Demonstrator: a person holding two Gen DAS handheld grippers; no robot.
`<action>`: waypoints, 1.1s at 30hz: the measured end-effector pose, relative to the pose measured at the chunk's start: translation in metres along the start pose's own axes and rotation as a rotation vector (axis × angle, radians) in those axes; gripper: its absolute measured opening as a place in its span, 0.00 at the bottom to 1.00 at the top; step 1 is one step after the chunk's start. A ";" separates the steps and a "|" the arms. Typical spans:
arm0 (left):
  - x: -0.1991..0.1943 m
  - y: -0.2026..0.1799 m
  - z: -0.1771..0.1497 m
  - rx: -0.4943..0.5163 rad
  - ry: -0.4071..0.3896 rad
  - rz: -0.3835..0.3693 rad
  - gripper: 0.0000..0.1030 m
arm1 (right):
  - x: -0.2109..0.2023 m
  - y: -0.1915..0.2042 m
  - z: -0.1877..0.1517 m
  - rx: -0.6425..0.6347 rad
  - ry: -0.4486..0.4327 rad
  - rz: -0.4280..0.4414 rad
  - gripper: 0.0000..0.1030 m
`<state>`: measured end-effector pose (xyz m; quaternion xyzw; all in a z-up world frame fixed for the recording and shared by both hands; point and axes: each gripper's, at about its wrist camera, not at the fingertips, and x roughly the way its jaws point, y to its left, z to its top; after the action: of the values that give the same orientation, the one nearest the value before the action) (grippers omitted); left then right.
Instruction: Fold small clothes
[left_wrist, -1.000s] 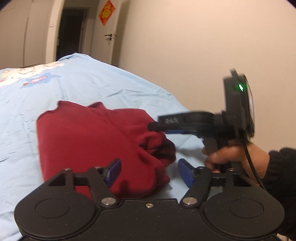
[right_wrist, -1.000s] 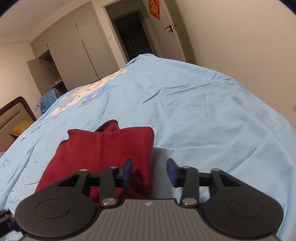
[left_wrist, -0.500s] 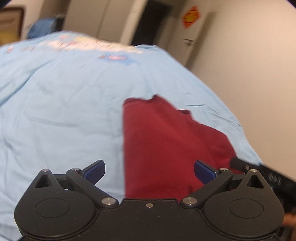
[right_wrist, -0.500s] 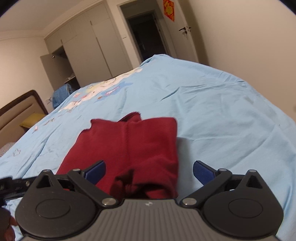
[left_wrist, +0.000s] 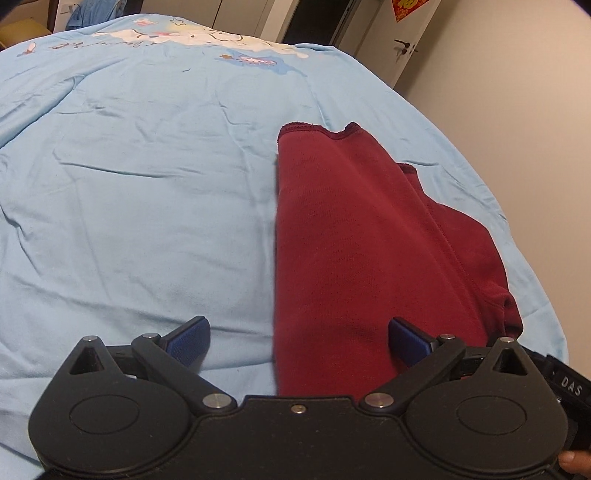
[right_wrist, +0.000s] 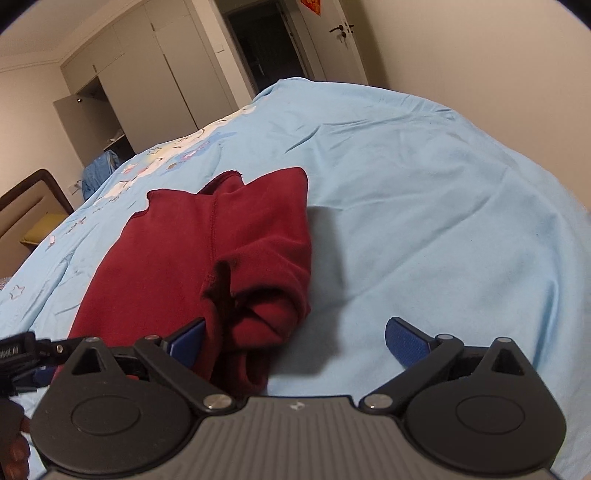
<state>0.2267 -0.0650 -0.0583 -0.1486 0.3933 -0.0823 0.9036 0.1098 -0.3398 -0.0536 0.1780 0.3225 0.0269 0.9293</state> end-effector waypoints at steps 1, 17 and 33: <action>0.001 0.000 0.000 0.003 0.001 0.003 0.99 | -0.001 0.001 -0.002 -0.014 -0.002 -0.005 1.00; 0.002 0.000 -0.002 0.009 0.006 0.005 0.99 | 0.001 0.007 -0.009 -0.048 -0.017 -0.038 1.00; 0.002 0.000 -0.002 0.008 0.006 0.004 0.99 | -0.001 0.010 -0.002 -0.028 0.017 -0.054 1.00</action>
<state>0.2272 -0.0657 -0.0611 -0.1440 0.3962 -0.0824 0.9030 0.1090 -0.3303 -0.0510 0.1562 0.3344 0.0080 0.9294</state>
